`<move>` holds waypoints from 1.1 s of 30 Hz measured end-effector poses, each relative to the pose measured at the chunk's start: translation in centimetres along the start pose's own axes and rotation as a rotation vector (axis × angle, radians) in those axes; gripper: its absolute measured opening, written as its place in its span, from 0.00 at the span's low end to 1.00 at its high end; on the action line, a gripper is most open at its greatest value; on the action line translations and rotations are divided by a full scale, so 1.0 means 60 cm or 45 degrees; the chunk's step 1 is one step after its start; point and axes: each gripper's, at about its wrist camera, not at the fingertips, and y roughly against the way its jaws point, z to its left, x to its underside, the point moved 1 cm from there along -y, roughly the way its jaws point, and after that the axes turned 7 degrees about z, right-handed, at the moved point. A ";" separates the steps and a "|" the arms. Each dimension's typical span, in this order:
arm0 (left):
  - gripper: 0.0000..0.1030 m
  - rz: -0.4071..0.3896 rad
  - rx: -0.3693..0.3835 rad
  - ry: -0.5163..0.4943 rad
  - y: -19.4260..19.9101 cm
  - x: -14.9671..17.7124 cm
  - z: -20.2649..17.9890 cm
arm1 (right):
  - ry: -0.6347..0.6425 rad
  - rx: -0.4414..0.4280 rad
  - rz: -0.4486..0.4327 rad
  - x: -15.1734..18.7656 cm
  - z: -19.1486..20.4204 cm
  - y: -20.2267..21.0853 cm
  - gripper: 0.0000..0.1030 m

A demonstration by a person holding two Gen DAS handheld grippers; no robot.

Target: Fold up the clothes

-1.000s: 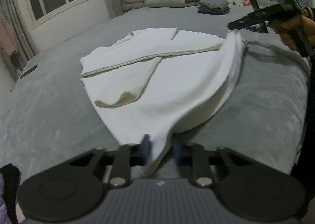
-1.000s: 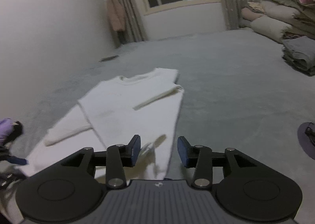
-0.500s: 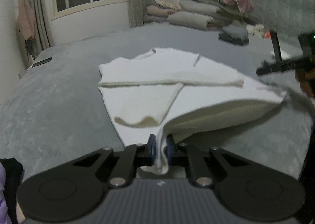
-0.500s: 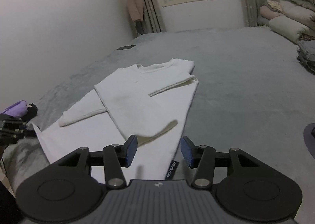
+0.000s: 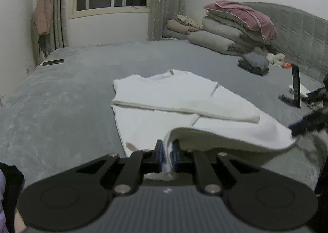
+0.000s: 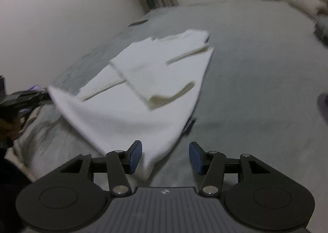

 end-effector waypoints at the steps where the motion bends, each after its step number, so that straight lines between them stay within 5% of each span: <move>1: 0.07 -0.008 -0.001 0.006 0.000 -0.004 0.000 | -0.005 -0.036 0.017 0.003 0.002 -0.002 0.49; 3: 0.07 -0.028 -0.005 0.024 -0.001 -0.011 0.003 | -0.026 -0.062 0.055 0.003 0.010 -0.014 0.28; 4: 0.07 -0.037 -0.007 0.033 -0.001 -0.015 0.005 | -0.037 -0.075 0.074 0.002 0.014 -0.020 0.07; 8: 0.07 -0.076 -0.015 0.071 -0.001 -0.029 0.011 | -0.070 -0.083 -0.043 -0.005 0.020 0.001 0.08; 13: 0.07 -0.083 -0.031 0.155 -0.029 -0.047 0.039 | -0.212 -0.160 -0.344 -0.028 -0.010 0.032 0.08; 17: 0.07 -0.060 -0.034 0.252 -0.067 -0.056 0.069 | -0.334 -0.107 -0.416 -0.070 -0.039 0.002 0.08; 23: 0.11 -0.024 -0.039 0.399 -0.124 -0.070 0.114 | -0.415 0.068 -0.336 -0.122 -0.074 -0.085 0.08; 29: 0.29 0.011 -0.044 0.545 -0.180 -0.084 0.160 | -0.503 0.135 -0.384 -0.132 -0.115 -0.097 0.10; 31: 0.44 0.022 -0.036 0.557 -0.189 -0.085 0.165 | -0.492 0.199 -0.408 -0.134 -0.123 -0.090 0.13; 33: 0.46 0.034 -0.023 0.552 -0.194 -0.083 0.165 | -0.472 0.206 -0.403 -0.133 -0.129 -0.088 0.16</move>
